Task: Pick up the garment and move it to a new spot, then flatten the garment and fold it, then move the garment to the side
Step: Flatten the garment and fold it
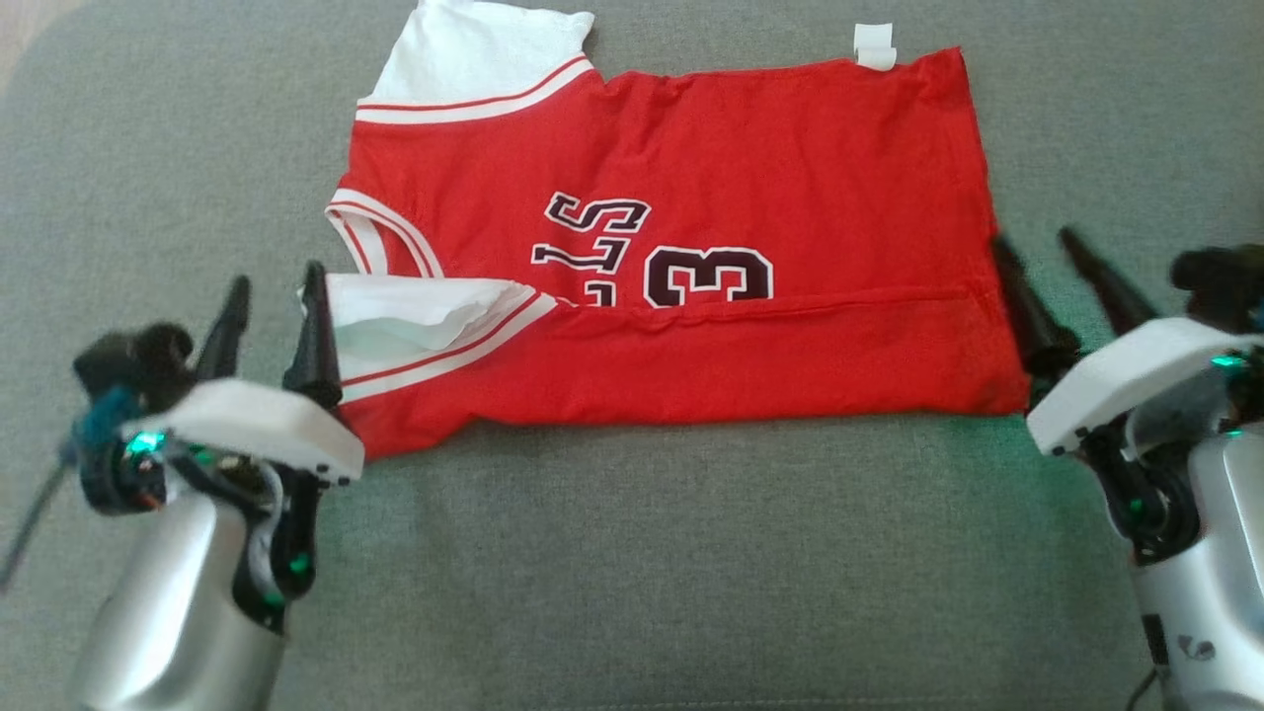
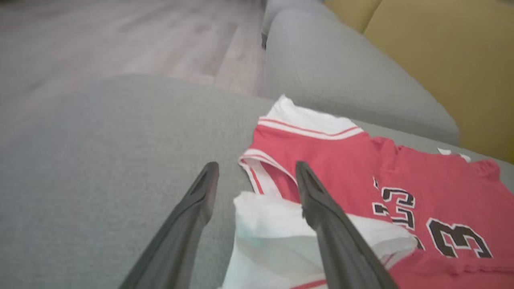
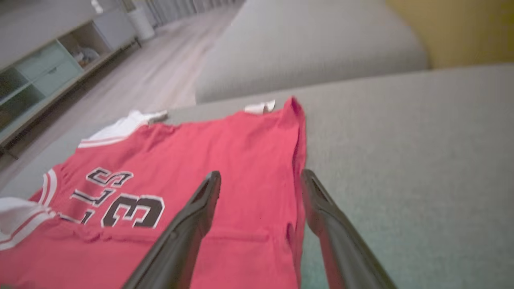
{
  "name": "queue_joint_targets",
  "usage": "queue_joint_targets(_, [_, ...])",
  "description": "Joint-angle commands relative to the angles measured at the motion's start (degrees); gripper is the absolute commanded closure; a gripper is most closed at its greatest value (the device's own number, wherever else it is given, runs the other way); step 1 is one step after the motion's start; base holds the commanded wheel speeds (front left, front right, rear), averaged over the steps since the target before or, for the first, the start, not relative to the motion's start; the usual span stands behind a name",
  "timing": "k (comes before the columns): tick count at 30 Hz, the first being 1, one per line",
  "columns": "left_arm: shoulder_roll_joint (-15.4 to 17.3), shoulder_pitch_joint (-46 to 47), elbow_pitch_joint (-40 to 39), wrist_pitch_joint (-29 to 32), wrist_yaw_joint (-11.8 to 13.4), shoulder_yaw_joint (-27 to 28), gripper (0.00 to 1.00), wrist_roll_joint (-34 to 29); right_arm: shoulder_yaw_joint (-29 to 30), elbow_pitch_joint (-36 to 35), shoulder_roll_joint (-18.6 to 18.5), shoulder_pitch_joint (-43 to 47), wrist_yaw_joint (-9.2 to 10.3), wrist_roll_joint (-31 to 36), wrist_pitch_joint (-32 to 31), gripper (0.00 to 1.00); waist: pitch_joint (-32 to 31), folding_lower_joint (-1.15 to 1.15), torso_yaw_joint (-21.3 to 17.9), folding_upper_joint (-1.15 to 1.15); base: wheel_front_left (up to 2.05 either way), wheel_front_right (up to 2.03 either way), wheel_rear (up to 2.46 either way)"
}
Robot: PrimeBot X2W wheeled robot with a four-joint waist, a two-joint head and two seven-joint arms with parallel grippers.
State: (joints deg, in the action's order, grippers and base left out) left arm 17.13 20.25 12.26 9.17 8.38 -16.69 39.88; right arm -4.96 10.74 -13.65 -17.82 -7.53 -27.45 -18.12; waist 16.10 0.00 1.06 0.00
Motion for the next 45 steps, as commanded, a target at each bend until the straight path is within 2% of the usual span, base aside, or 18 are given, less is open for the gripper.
queue_joint_targets(1, [1.3,0.1,-2.8,-4.5,1.0,2.1,0.00,-2.8,-0.9,-2.3,-1.3,0.3,0.04,1.3,4.8,0.00,-0.2,0.00,0.0,0.00,0.00,0.00,0.00])
queue_joint_targets(3, [1.3,-1.1,-4.1,-10.7,2.2,1.6,0.00,-6.8,-1.2,-2.7,-1.1,1.1,0.04,3.0,10.5,0.00,-0.5,0.00,-0.1,0.00,0.00,0.00,0.00])
queue_joint_targets(4, [1.1,-2.3,-5.3,-16.3,3.2,0.9,0.00,-10.1,-1.1,-3.6,-1.0,2.0,0.04,6.0,15.4,0.00,-0.8,0.00,-0.1,0.00,0.00,0.00,0.00])
queue_joint_targets(8, [0.8,-4.2,-6.6,-22.7,4.4,0.5,0.00,-14.5,-0.4,-6.4,0.7,4.2,0.04,11.4,21.3,0.00,-1.5,0.00,-0.4,0.00,0.00,0.00,0.00])
queue_joint_targets(16, [0.5,-10.3,-7.9,-24.1,6.2,0.1,0.00,-20.7,0.1,-13.9,5.1,12.5,0.04,17.3,24.3,0.00,-3.1,0.00,-0.9,0.00,0.00,0.00,0.00])
queue_joint_targets(21, [-0.5,-13.2,-8.0,-24.1,6.6,0.7,0.00,-21.2,0.3,-15.3,7.5,16.2,0.04,17.5,23.6,0.00,-3.5,0.00,-1.6,0.00,0.00,0.00,0.00])
queue_joint_targets(25, [-1.0,-14.0,-7.2,-24.2,6.3,1.1,0.00,-20.9,0.0,-15.6,8.1,16.7,0.04,17.3,23.3,0.00,-3.6,0.00,-1.8,0.00,0.00,0.00,0.00])
queue_joint_targets(35, [-2.0,-13.2,-4.0,-23.8,4.2,1.4,0.00,-19.3,0.3,-14.6,8.4,17.3,0.04,14.2,21.2,0.00,-3.8,0.00,-1.4,0.00,0.00,0.00,0.00])
queue_joint_targets(45, [-3.7,-5.9,6.6,-13.0,-4.3,0.1,0.00,-10.2,2.7,-4.7,4.4,14.5,0.04,10.3,12.9,0.00,-1.1,0.00,0.2,0.00,0.00,0.00,0.00])
